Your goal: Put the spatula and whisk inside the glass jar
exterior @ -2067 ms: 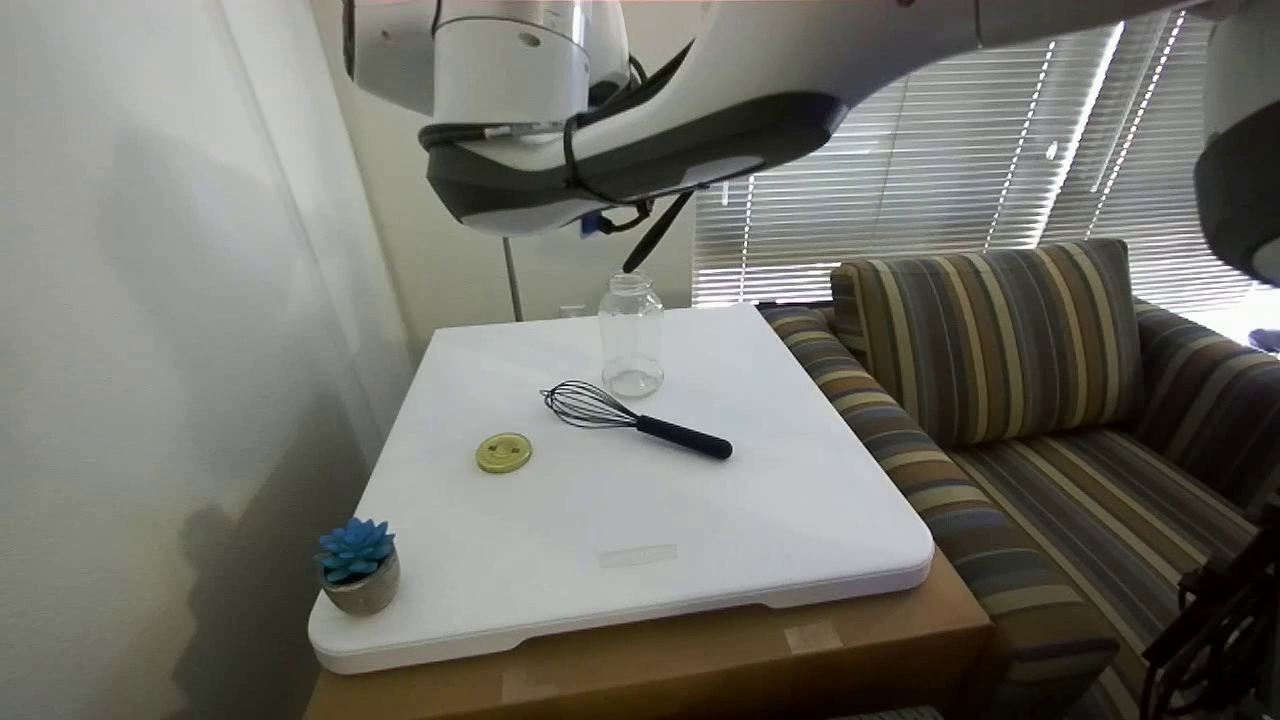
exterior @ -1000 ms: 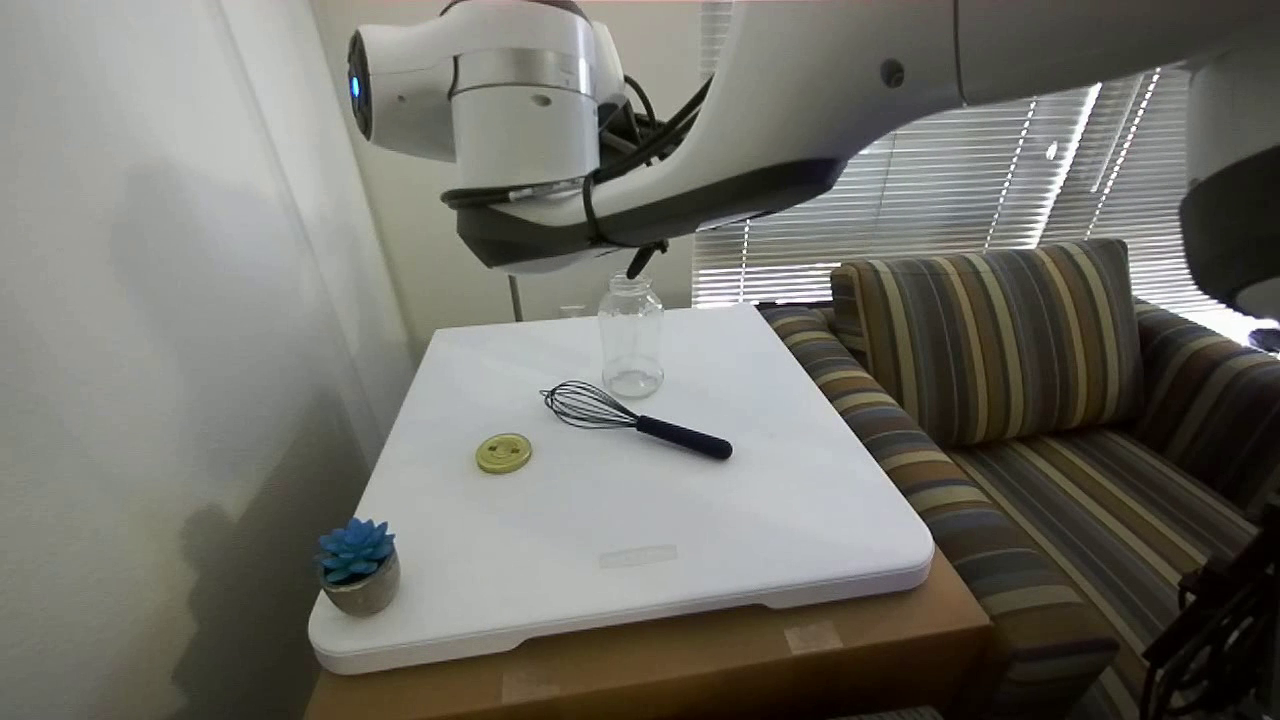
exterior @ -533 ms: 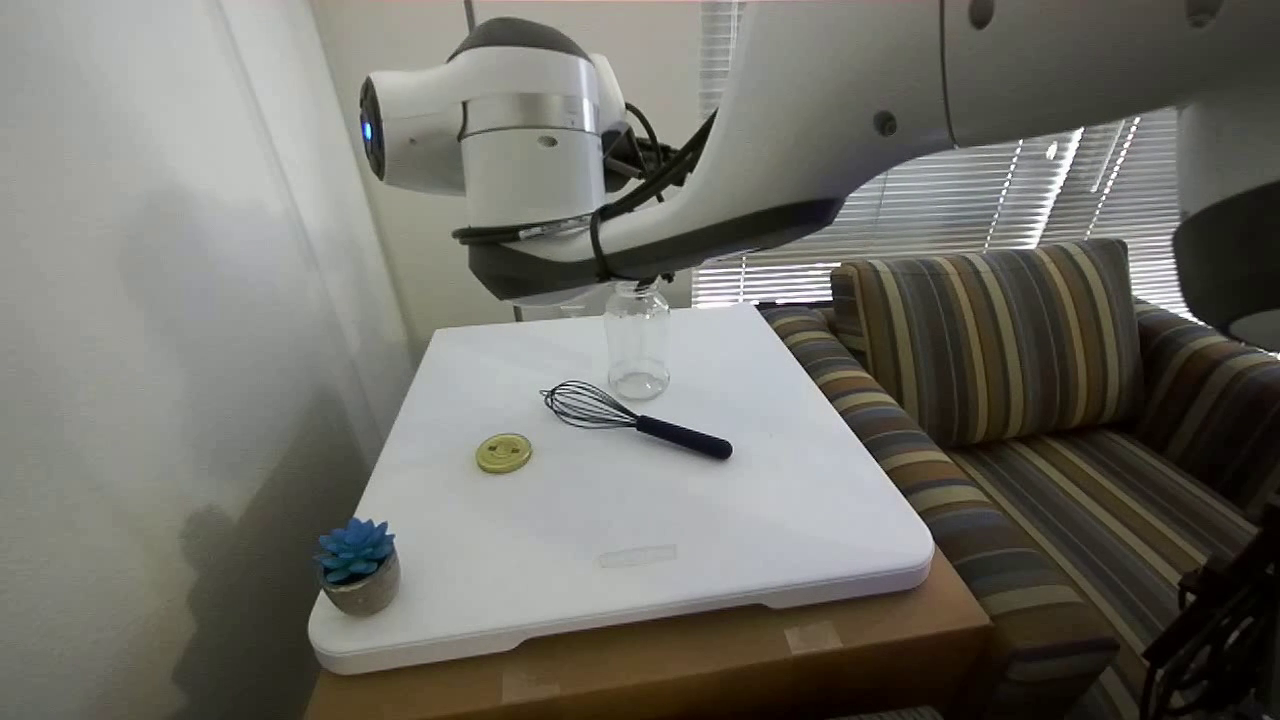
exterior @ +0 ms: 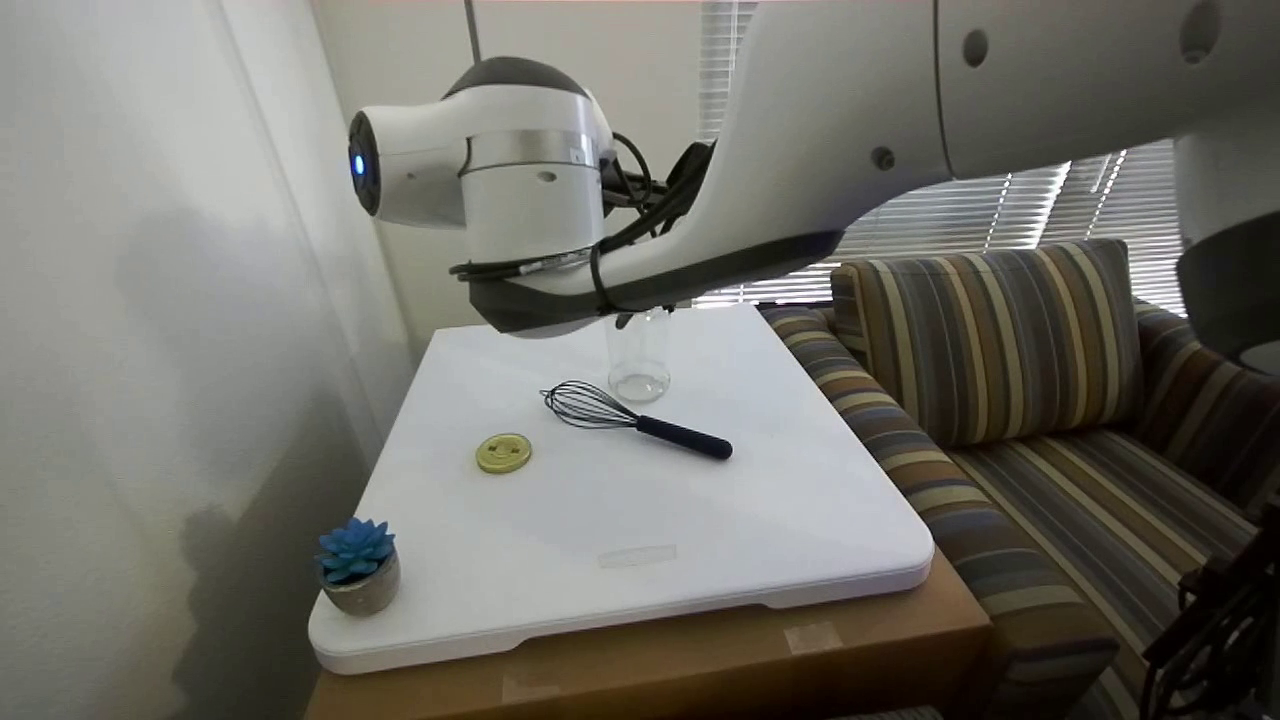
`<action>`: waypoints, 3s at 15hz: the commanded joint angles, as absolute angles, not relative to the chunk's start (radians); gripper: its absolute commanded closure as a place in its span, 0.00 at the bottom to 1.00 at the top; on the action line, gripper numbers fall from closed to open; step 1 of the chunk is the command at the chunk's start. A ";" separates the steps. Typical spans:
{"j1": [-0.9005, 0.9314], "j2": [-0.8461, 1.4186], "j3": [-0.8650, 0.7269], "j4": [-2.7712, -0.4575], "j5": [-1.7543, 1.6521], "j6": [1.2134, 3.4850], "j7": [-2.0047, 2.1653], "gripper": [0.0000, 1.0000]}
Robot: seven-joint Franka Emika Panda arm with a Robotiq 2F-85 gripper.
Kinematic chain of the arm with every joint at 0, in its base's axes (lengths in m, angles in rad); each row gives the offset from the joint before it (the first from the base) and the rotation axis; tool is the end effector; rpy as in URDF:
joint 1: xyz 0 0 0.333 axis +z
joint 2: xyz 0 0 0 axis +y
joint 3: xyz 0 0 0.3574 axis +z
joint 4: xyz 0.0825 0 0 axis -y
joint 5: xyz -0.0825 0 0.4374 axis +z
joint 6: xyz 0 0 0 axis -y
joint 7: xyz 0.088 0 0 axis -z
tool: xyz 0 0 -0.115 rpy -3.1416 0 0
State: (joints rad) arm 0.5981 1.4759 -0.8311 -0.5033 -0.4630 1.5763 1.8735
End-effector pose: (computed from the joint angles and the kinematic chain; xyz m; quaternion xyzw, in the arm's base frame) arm 0.8474 0.2195 0.2099 0.5873 -0.5243 0.4813 0.3854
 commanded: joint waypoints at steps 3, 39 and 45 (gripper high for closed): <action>0.606 1.477 -0.788 -0.545 -0.533 1.661 1.808 0.99; 0.499 1.474 -0.387 -0.570 -1.008 1.825 1.727 0.78; 0.473 1.474 -0.321 -0.560 -1.073 1.819 1.727 0.28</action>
